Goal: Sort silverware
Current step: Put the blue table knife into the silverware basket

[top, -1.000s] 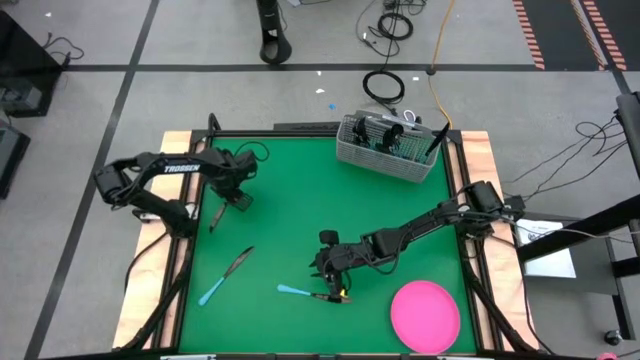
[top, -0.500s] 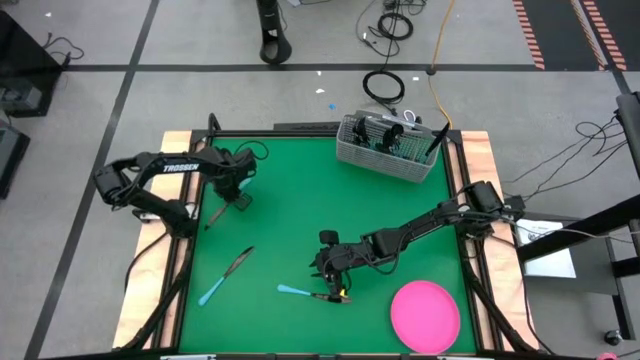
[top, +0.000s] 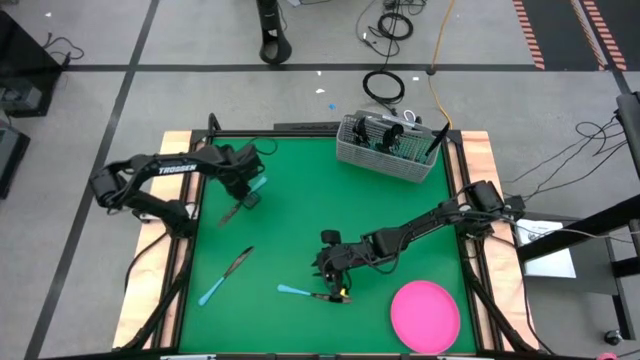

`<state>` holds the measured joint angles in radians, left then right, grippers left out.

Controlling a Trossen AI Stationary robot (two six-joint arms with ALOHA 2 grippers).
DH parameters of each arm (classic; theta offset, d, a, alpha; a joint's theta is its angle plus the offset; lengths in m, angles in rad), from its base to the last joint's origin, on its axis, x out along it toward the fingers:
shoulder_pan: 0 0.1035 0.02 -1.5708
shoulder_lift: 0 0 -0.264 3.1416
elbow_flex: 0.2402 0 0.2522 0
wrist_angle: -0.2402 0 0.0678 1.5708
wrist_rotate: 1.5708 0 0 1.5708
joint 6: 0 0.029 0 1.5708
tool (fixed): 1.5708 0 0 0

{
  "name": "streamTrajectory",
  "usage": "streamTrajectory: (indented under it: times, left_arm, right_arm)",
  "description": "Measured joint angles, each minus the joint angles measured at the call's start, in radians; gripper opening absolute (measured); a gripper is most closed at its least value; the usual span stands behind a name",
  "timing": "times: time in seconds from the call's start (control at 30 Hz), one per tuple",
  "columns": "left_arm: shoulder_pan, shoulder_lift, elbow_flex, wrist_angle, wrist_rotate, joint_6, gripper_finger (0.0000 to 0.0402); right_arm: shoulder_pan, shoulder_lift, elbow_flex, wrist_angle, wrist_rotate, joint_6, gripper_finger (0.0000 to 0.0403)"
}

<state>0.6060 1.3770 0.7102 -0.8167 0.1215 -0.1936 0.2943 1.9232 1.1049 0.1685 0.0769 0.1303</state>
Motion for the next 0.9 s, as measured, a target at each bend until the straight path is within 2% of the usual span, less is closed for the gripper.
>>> streamTrajectory:
  times: [0.2, 0.27, 0.4, 0.57, 0.77, 0.9]
  left_arm:
    - [-0.09, -0.022, 0.046, 0.098, 0.147, -0.001, 0.0001]
    - [-0.123, -0.027, 0.066, 0.118, 0.15, 0.0, 0.0001]
    - [-0.132, -0.027, 0.096, 0.034, -0.01, -0.007, 0.0001]
    - [-0.078, -0.027, 0.097, -0.127, -0.129, 0.017, 0.0001]
    - [-0.05, 0.0, 0.069, -0.134, -0.149, 0.05, 0.0005]
    - [-0.05, 0.017, 0.069, -0.118, -0.149, 0.052, 0.0034]
  right_arm:
    - [-0.007, -0.014, 0.0, -0.072, 0.0, 0.0, 0.0114]
    - [-0.013, -0.027, 0.0, -0.092, 0.003, 0.0, 0.0114]
    - [-0.014, -0.042, 0.0, -0.081, 0.003, -0.001, 0.0114]
    - [-0.013, -0.05, 0.0, -0.079, 0.002, -0.002, 0.0114]
    - [-0.013, -0.05, 0.0, -0.083, 0.002, -0.001, 0.0114]
    - [-0.013, -0.05, 0.0, -0.086, 0.001, 0.008, 0.0114]
